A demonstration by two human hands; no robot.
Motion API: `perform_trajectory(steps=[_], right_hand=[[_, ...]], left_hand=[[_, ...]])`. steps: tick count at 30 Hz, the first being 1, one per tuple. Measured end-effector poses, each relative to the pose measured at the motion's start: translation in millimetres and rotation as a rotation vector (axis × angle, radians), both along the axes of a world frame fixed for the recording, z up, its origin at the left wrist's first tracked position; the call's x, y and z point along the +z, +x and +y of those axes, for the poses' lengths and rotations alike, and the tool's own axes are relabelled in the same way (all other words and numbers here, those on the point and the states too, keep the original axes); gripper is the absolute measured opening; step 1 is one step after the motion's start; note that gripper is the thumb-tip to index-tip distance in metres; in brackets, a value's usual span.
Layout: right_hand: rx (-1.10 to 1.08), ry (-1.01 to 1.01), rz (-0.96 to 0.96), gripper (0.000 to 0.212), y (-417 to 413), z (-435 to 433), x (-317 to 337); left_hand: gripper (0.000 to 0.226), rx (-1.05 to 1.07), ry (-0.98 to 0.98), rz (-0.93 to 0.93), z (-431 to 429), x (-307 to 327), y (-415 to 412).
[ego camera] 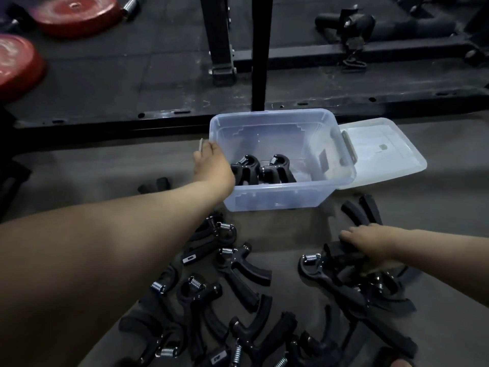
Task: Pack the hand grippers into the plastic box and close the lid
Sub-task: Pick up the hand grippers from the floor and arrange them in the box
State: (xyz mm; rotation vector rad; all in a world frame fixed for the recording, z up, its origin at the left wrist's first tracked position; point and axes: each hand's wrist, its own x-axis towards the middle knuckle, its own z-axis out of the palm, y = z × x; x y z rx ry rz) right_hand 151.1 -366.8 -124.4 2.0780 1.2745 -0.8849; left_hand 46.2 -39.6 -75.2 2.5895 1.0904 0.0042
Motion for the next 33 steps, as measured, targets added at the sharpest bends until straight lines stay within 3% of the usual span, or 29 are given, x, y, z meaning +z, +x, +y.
perform_trajectory(steps=[9,12,14,17,21,24,28,33], right_hand=[[-0.378,0.319,0.266,0.049,-29.3,35.8,4.4],[-0.363,0.423,0.337,0.042,-29.9,54.9,16.9],[-0.459,0.450,0.517,0.045,-28.8,69.0,34.8],[-0.705,0.481,0.904,0.024,-23.5,86.4,68.7],[-1.051,0.673,1.185,0.016,-6.5,106.5,109.6],[-1.299,0.889,1.199,0.030,11.4,121.0,118.4],[-1.633,1.136,1.082,0.026,33.4,136.0,108.8],[-1.741,1.119,0.805,0.020,47.9,149.3,84.4]], left_hand=[[0.080,-0.047,-0.049,0.003,-18.1,1.3,9.1],[0.080,-0.050,-0.053,0.002,-16.3,0.8,9.3],[0.080,-0.062,-0.055,-0.004,-14.0,0.2,7.6],[0.079,-0.067,-0.060,-0.020,-13.3,0.1,6.6],[0.080,-0.067,-0.054,-0.031,-13.0,-0.3,6.0],[0.080,-0.068,-0.049,-0.044,-12.5,-2.2,6.5],[0.079,-0.058,-0.055,-0.065,-11.1,-6.1,7.9],[0.064,0.009,-0.073,-0.135,-9.2,-2.8,13.8]])
